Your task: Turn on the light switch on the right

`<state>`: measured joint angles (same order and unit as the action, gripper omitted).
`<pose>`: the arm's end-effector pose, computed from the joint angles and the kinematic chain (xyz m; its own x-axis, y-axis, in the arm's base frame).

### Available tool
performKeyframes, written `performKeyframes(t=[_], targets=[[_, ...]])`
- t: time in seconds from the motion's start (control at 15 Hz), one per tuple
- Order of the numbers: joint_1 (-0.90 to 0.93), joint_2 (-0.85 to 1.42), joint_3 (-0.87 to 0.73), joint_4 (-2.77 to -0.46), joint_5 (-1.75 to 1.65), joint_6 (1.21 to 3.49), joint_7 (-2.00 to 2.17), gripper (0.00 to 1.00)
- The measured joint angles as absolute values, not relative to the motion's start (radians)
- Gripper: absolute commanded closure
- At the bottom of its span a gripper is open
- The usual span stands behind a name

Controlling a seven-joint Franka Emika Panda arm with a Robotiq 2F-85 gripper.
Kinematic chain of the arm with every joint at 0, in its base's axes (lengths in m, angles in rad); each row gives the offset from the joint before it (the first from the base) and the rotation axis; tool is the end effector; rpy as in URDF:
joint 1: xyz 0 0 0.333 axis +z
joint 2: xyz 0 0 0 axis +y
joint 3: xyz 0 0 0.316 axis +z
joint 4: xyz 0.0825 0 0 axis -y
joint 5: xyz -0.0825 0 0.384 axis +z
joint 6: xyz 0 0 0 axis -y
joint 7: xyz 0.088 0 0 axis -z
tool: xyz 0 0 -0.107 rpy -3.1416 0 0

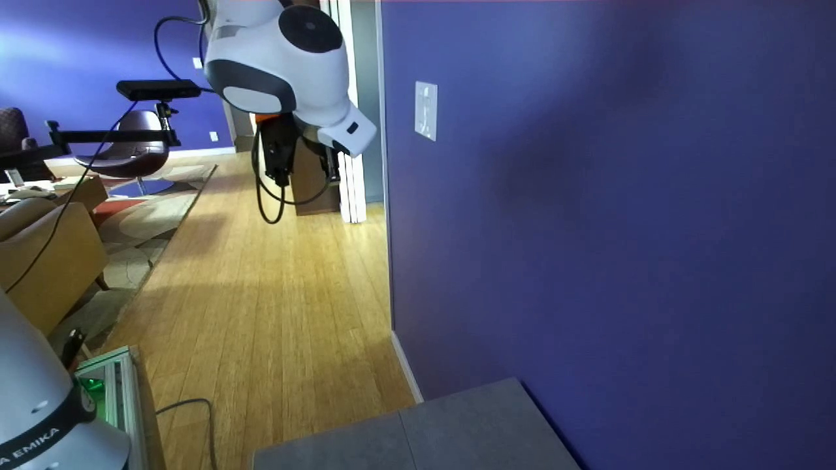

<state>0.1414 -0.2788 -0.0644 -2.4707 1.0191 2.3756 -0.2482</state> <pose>0.4597 0.0443 0.4181 0.9157 -0.3960 0.0681 -0.2361 -0.6673 -0.7064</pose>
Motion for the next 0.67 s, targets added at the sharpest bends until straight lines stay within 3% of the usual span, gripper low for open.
performKeyframes(t=[0.2,0.67], targets=[[0.144,-0.233,-0.064,-2.436,1.237,2.442,-0.324,0.99],[0.171,-0.130,-0.072,-2.292,1.746,2.511,-0.608,0.99]])
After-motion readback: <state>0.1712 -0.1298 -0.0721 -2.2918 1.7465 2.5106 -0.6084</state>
